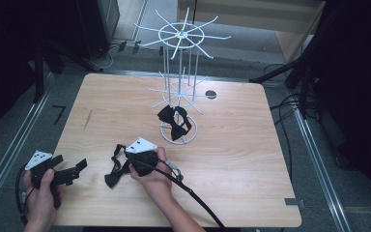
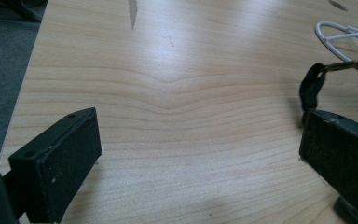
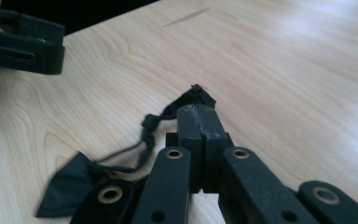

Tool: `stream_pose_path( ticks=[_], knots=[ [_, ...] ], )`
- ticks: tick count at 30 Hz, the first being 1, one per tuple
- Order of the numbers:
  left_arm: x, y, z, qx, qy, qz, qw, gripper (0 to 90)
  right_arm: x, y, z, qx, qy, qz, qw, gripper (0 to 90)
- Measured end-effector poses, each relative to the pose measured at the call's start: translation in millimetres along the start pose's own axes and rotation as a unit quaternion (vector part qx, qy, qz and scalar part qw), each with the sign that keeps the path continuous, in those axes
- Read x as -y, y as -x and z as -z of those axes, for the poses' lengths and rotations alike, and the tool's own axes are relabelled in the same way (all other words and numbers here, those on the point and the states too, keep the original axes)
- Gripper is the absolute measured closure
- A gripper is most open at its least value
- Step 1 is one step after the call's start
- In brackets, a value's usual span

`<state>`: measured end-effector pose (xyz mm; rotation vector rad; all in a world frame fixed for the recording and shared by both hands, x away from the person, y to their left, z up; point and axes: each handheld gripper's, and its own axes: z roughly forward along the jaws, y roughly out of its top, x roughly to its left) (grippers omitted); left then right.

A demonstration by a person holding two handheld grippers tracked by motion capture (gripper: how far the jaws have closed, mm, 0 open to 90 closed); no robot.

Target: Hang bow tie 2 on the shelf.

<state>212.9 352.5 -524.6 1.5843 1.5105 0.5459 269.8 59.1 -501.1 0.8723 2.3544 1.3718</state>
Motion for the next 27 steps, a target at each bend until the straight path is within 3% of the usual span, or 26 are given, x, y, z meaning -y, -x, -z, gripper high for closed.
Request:
stream_pose_path(
  ticks=[11,23,27],
  knots=[
    [0.0,0.2,0.0,-0.001,0.0,0.0,1.0,0.0,-5.3,3.2,32.7,0.01,0.027,0.013,0.9995,90.0],
    [0.0,0.3,0.0,-0.002,0.0,-0.001,1.0,0.0,4.1,19.7,67.1,0.032,0.037,0.022,0.9986,90.0],
    [0.1,0.2,0.0,-0.002,0.0,-0.001,1.0,0.0,7.5,26.0,77.4,0.036,0.042,0.014,0.9984,90.0]
  ],
)
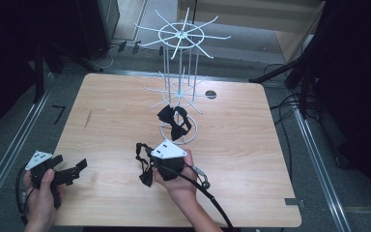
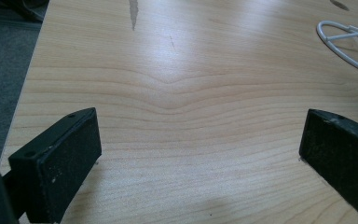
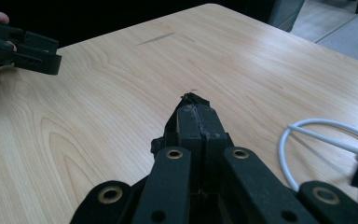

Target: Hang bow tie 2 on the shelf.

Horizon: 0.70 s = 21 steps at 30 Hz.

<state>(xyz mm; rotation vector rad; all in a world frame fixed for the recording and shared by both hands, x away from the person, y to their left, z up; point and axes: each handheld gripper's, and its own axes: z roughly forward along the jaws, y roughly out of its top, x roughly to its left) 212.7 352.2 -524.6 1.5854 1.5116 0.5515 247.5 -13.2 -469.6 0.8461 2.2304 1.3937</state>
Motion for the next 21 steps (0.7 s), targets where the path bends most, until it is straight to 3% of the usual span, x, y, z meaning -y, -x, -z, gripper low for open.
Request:
stream_pose_path(
  ticks=[21],
  knots=[
    [0.0,-0.2,0.1,-0.002,0.001,0.002,1.0,0.0,12.9,36.8,50.1,0.036,0.023,-0.014,0.999,90.0]
  ],
)
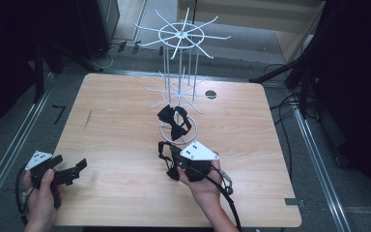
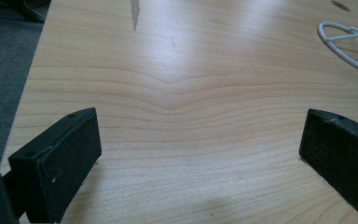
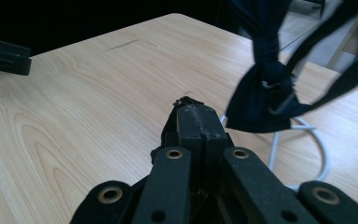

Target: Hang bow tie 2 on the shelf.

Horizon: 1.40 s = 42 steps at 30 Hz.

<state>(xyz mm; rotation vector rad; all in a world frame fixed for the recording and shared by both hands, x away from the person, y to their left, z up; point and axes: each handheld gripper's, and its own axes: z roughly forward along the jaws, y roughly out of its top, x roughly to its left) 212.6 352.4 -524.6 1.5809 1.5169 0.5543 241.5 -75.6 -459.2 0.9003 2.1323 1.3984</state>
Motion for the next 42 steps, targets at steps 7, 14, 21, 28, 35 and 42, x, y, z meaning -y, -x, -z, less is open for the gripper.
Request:
stream_pose_path(
  ticks=[7,14,21,28,35,42],
  knots=[
    [0.0,-0.1,0.0,0.0,0.0,0.001,1.0,0.0,2.3,13.9,16.1,0.015,0.011,-0.01,0.9998,90.0],
    [0.2,0.0,0.1,0.0,0.0,0.001,1.0,0.0,2.9,27.2,30.0,0.03,0.023,-0.023,0.999,90.0],
    [0.2,-0.1,0.1,0.0,0.0,0.001,1.0,0.0,3.1,41.1,43.8,0.047,0.034,-0.029,0.9979,90.0],
    [0.1,-0.2,0.1,0.0,-0.001,0.001,1.0,0.0,-1.4,53.1,57.1,0.064,0.048,-0.038,0.9961,90.0],
    [0.2,-0.3,0.1,0.0,0.0,0.002,1.0,0.0,-10.0,59.3,65.2,0.073,0.058,-0.035,0.9951,90.0],
    [0.1,-0.4,0.3,0.001,-0.001,0.003,1.0,0.0,-18.9,62.1,69.2,0.076,0.066,-0.033,0.9944,90.0]
  ],
)
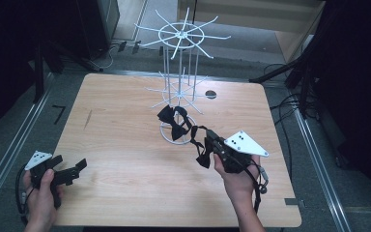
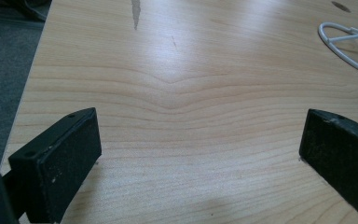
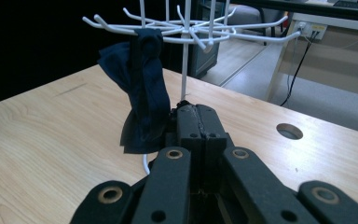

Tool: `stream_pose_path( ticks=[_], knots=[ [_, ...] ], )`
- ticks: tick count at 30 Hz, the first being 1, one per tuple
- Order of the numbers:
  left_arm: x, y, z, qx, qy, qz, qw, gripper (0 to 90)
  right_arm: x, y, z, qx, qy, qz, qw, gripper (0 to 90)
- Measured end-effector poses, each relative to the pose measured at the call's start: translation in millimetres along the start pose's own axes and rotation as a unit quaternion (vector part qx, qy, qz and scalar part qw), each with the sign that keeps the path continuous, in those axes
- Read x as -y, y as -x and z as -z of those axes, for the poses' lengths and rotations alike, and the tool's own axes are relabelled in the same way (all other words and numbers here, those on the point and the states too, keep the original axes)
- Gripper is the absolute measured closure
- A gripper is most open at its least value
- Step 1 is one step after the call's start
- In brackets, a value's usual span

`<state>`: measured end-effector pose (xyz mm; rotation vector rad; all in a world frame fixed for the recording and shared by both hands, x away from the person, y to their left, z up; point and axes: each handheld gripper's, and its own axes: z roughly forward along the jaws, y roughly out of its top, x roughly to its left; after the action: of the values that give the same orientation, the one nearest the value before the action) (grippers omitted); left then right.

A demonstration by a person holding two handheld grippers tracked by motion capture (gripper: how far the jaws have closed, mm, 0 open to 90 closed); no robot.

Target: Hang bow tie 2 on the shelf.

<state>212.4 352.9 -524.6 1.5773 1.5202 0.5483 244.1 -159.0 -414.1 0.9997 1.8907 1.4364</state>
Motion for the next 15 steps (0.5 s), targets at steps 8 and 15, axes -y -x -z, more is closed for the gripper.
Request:
stream_pose_path(
  ticks=[8,15],
  knots=[
    [0.0,-0.2,0.2,0.0,-0.001,0.0,1.0,0.0,-9.7,0.4,0.5,0.0,0.009,0.003,1.0,90.0],
    [-0.1,-0.3,0.2,0.001,-0.002,0.0,1.0,0.0,-16.9,0.4,0.6,-0.001,0.015,0.003,0.9999,90.0]
  ],
)
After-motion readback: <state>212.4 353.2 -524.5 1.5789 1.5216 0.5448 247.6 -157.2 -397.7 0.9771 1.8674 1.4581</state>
